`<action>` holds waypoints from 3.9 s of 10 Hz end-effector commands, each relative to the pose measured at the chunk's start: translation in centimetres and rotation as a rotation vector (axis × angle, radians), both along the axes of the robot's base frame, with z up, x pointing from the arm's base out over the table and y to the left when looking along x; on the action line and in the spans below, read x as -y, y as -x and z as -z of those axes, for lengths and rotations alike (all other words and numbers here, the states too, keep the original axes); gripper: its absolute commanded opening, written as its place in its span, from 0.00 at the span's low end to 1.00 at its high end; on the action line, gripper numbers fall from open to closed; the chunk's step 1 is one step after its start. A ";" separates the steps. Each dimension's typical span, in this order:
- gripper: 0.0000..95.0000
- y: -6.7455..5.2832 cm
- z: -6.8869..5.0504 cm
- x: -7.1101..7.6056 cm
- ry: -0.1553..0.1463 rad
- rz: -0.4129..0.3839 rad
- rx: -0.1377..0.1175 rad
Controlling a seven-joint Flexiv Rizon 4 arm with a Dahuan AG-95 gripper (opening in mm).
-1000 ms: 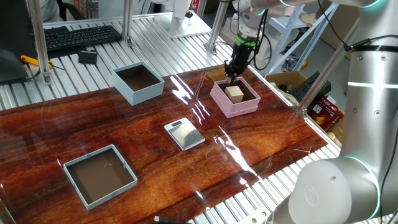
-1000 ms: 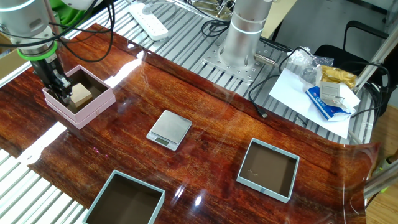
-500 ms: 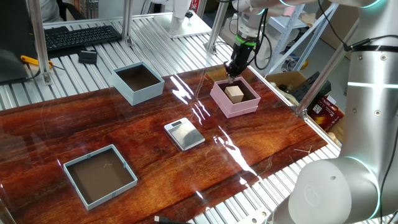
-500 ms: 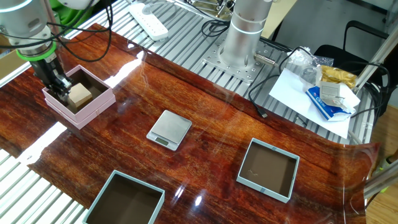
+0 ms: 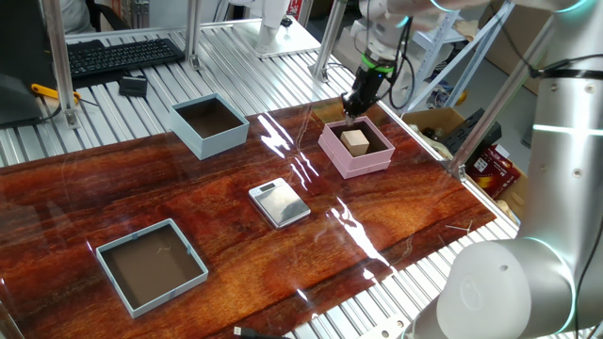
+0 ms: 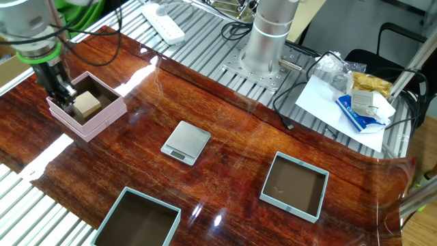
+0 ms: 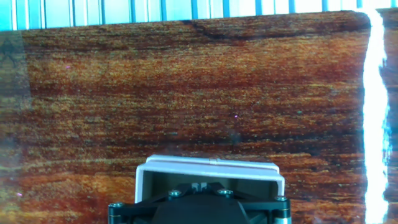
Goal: Move an object from one box to another
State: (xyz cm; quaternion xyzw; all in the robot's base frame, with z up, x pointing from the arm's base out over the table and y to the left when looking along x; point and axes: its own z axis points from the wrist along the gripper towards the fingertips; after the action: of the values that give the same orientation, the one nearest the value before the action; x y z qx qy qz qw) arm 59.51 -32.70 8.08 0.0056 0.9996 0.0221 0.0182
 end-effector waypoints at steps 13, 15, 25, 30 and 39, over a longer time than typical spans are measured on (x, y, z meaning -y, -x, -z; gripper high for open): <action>0.20 -0.5 -0.1 0.3 -0.027 0.014 -0.110; 0.20 -0.6 -0.4 0.3 -0.029 0.018 -0.108; 0.40 0.2 -5.5 -0.5 -0.008 -0.020 -0.059; 0.40 1.1 -7.5 -0.9 0.032 -0.039 -0.034; 0.20 0.9 -10.7 0.2 0.036 -0.057 -0.068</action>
State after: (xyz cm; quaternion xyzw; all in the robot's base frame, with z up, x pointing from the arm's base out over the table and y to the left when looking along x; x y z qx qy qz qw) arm 58.76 -32.95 18.78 -0.0116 0.9997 0.0002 -0.0215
